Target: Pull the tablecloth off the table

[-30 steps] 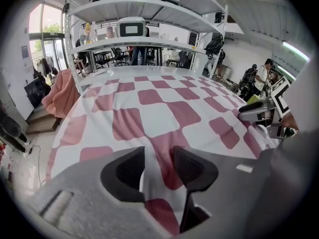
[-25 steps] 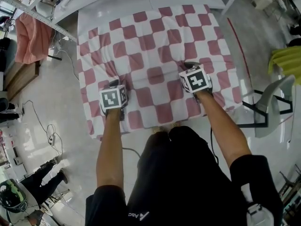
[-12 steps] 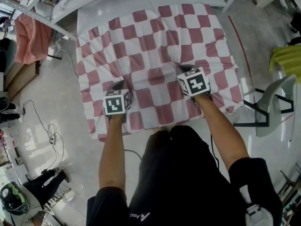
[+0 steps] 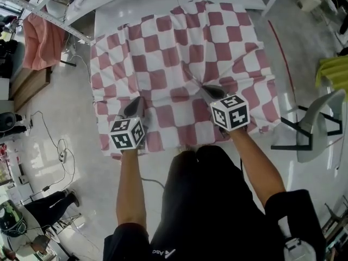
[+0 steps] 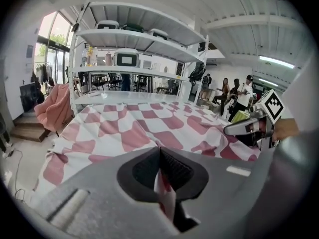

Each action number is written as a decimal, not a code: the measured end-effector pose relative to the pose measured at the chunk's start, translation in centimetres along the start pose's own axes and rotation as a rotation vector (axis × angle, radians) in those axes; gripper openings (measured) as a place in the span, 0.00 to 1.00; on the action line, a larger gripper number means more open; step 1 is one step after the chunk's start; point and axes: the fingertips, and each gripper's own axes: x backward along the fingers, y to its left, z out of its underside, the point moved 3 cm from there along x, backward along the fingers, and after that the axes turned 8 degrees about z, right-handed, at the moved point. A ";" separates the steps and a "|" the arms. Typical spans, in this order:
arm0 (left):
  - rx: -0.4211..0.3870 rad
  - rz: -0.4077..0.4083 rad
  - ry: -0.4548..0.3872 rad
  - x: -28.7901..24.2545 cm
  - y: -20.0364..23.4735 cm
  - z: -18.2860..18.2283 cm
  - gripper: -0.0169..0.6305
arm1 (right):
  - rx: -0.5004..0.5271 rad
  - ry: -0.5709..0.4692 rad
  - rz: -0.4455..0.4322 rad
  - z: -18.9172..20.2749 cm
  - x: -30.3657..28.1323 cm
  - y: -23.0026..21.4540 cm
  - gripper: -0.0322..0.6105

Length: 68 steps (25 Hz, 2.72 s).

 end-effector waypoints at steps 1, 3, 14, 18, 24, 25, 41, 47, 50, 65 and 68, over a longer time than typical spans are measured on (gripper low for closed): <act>0.002 0.003 -0.024 0.6 -0.4 -0.1 0.04 | -0.007 -0.019 -0.021 0.0 0.6 0.4 0.06; 0.006 0.009 -0.069 1.9 -1.0 -0.4 0.04 | -0.021 -0.056 -0.060 -0.2 1.9 1.3 0.06; 0.071 0.105 -0.368 11.0 -5.4 -1.2 0.05 | -0.069 -0.244 -0.138 -0.4 10.4 4.7 0.06; 0.055 0.131 -0.468 16.5 -6.9 0.3 0.05 | -0.102 -0.341 -0.132 1.3 14.9 7.9 0.06; 0.008 0.175 -0.615 25.6 -9.8 1.3 0.05 | -0.104 -0.481 -0.078 3.7 22.8 13.1 0.06; 0.001 0.185 -0.641 27.2 -10.3 1.3 0.05 | -0.102 -0.501 -0.066 3.9 24.1 13.9 0.06; -0.125 0.217 -0.868 48.0 -22.9 1.4 0.05 | -0.050 -0.777 -0.091 6.5 46.9 24.6 0.06; -0.141 0.148 -0.907 52.3 -30.5 2.5 0.05 | -0.045 -0.814 -0.183 9.3 54.6 23.8 0.06; -0.133 0.101 -0.921 55.2 -34.1 3.4 0.05 | -0.028 -0.820 -0.235 10.5 58.8 24.2 0.06; -0.142 0.124 -0.920 61.0 -38.8 4.6 0.05 | -0.012 -0.899 -0.239 12.2 66.4 27.3 0.06; -0.121 0.142 -0.903 60.7 -38.0 5.2 0.05 | -0.019 -0.896 -0.216 12.6 65.7 27.7 0.06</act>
